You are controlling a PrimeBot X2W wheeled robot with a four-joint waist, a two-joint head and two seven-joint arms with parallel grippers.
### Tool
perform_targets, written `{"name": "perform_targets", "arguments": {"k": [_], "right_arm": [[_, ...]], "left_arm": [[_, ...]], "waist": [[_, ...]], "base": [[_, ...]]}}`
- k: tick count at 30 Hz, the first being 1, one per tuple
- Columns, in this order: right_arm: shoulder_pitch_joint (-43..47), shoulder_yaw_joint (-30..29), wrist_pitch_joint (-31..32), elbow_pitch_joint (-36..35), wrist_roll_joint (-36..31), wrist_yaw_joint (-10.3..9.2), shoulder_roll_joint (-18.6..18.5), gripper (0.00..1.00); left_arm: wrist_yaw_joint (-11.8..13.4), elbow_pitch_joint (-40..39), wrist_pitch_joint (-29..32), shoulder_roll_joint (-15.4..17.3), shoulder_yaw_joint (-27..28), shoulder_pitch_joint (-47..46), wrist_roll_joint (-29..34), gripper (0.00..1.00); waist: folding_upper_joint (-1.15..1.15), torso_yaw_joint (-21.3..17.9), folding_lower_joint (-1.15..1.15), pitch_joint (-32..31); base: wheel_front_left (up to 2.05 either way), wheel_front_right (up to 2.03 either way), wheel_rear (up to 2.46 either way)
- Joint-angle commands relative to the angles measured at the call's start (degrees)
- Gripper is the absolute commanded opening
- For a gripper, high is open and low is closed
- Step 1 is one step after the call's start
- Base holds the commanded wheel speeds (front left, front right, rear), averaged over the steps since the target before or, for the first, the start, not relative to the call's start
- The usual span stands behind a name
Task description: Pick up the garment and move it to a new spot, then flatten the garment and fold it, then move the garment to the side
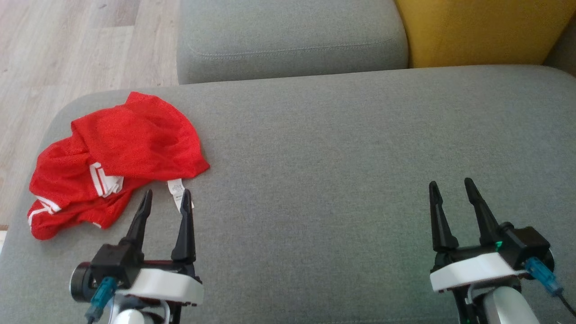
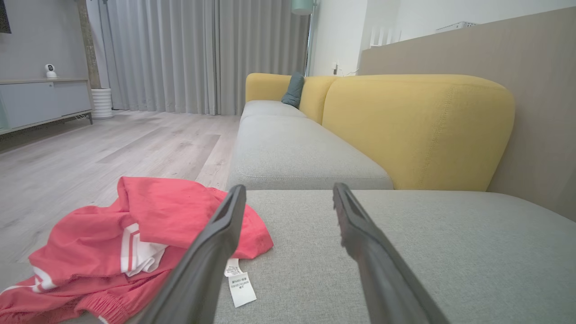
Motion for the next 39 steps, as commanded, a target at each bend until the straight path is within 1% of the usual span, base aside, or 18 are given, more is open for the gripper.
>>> {"name": "perform_targets", "arguments": {"k": [1,8,13,31,32,39], "right_arm": [[-2.9,1.4,-0.6,-1.5,0.3,-0.04,-0.3,1.0],[-3.0,1.1,-0.6,-1.1,0.3,-0.04,-0.3,1.0],[-2.6,1.9,-0.6,-0.8,0.7,-0.04,-0.3,1.0],[-1.2,6.0,-0.6,0.0,2.6,-0.04,-0.3,1.0],[-1.2,6.0,-0.6,0.0,2.6,-0.04,-0.3,1.0],[-0.5,7.6,-0.6,0.1,3.0,-0.04,-0.3,1.0]], "left_arm": [[-0.5,-1.5,-0.5,-0.2,2.2,-1.5,0.6,1.0],[-1.7,-1.2,-0.5,-0.7,3.1,-1.6,1.2,1.0],[-1.9,-0.9,-0.5,-0.8,4.1,-1.8,1.5,1.0],[-1.7,-1.4,-0.5,-0.9,6.4,-0.3,2.4,1.0],[-1.7,-1.4,-0.5,-0.9,6.4,-0.3,2.4,1.0],[-1.7,-1.6,-0.5,-0.9,6.4,0.3,2.8,1.0]], "waist": [[0.0,0.0,0.0,0.0],[0.0,0.4,0.0,0.2],[0.0,2.0,0.0,0.1],[0.0,13.6,0.0,-1.7],[0.0,13.6,0.0,-1.7],[0.0,17.6,0.0,-2.2]], "base": [[0.0,0.0,0.0],[0.0,0.0,0.0],[0.0,0.0,0.0],[0.0,0.0,0.0],[0.0,0.0,0.0],[0.0,0.0,0.0]]}}
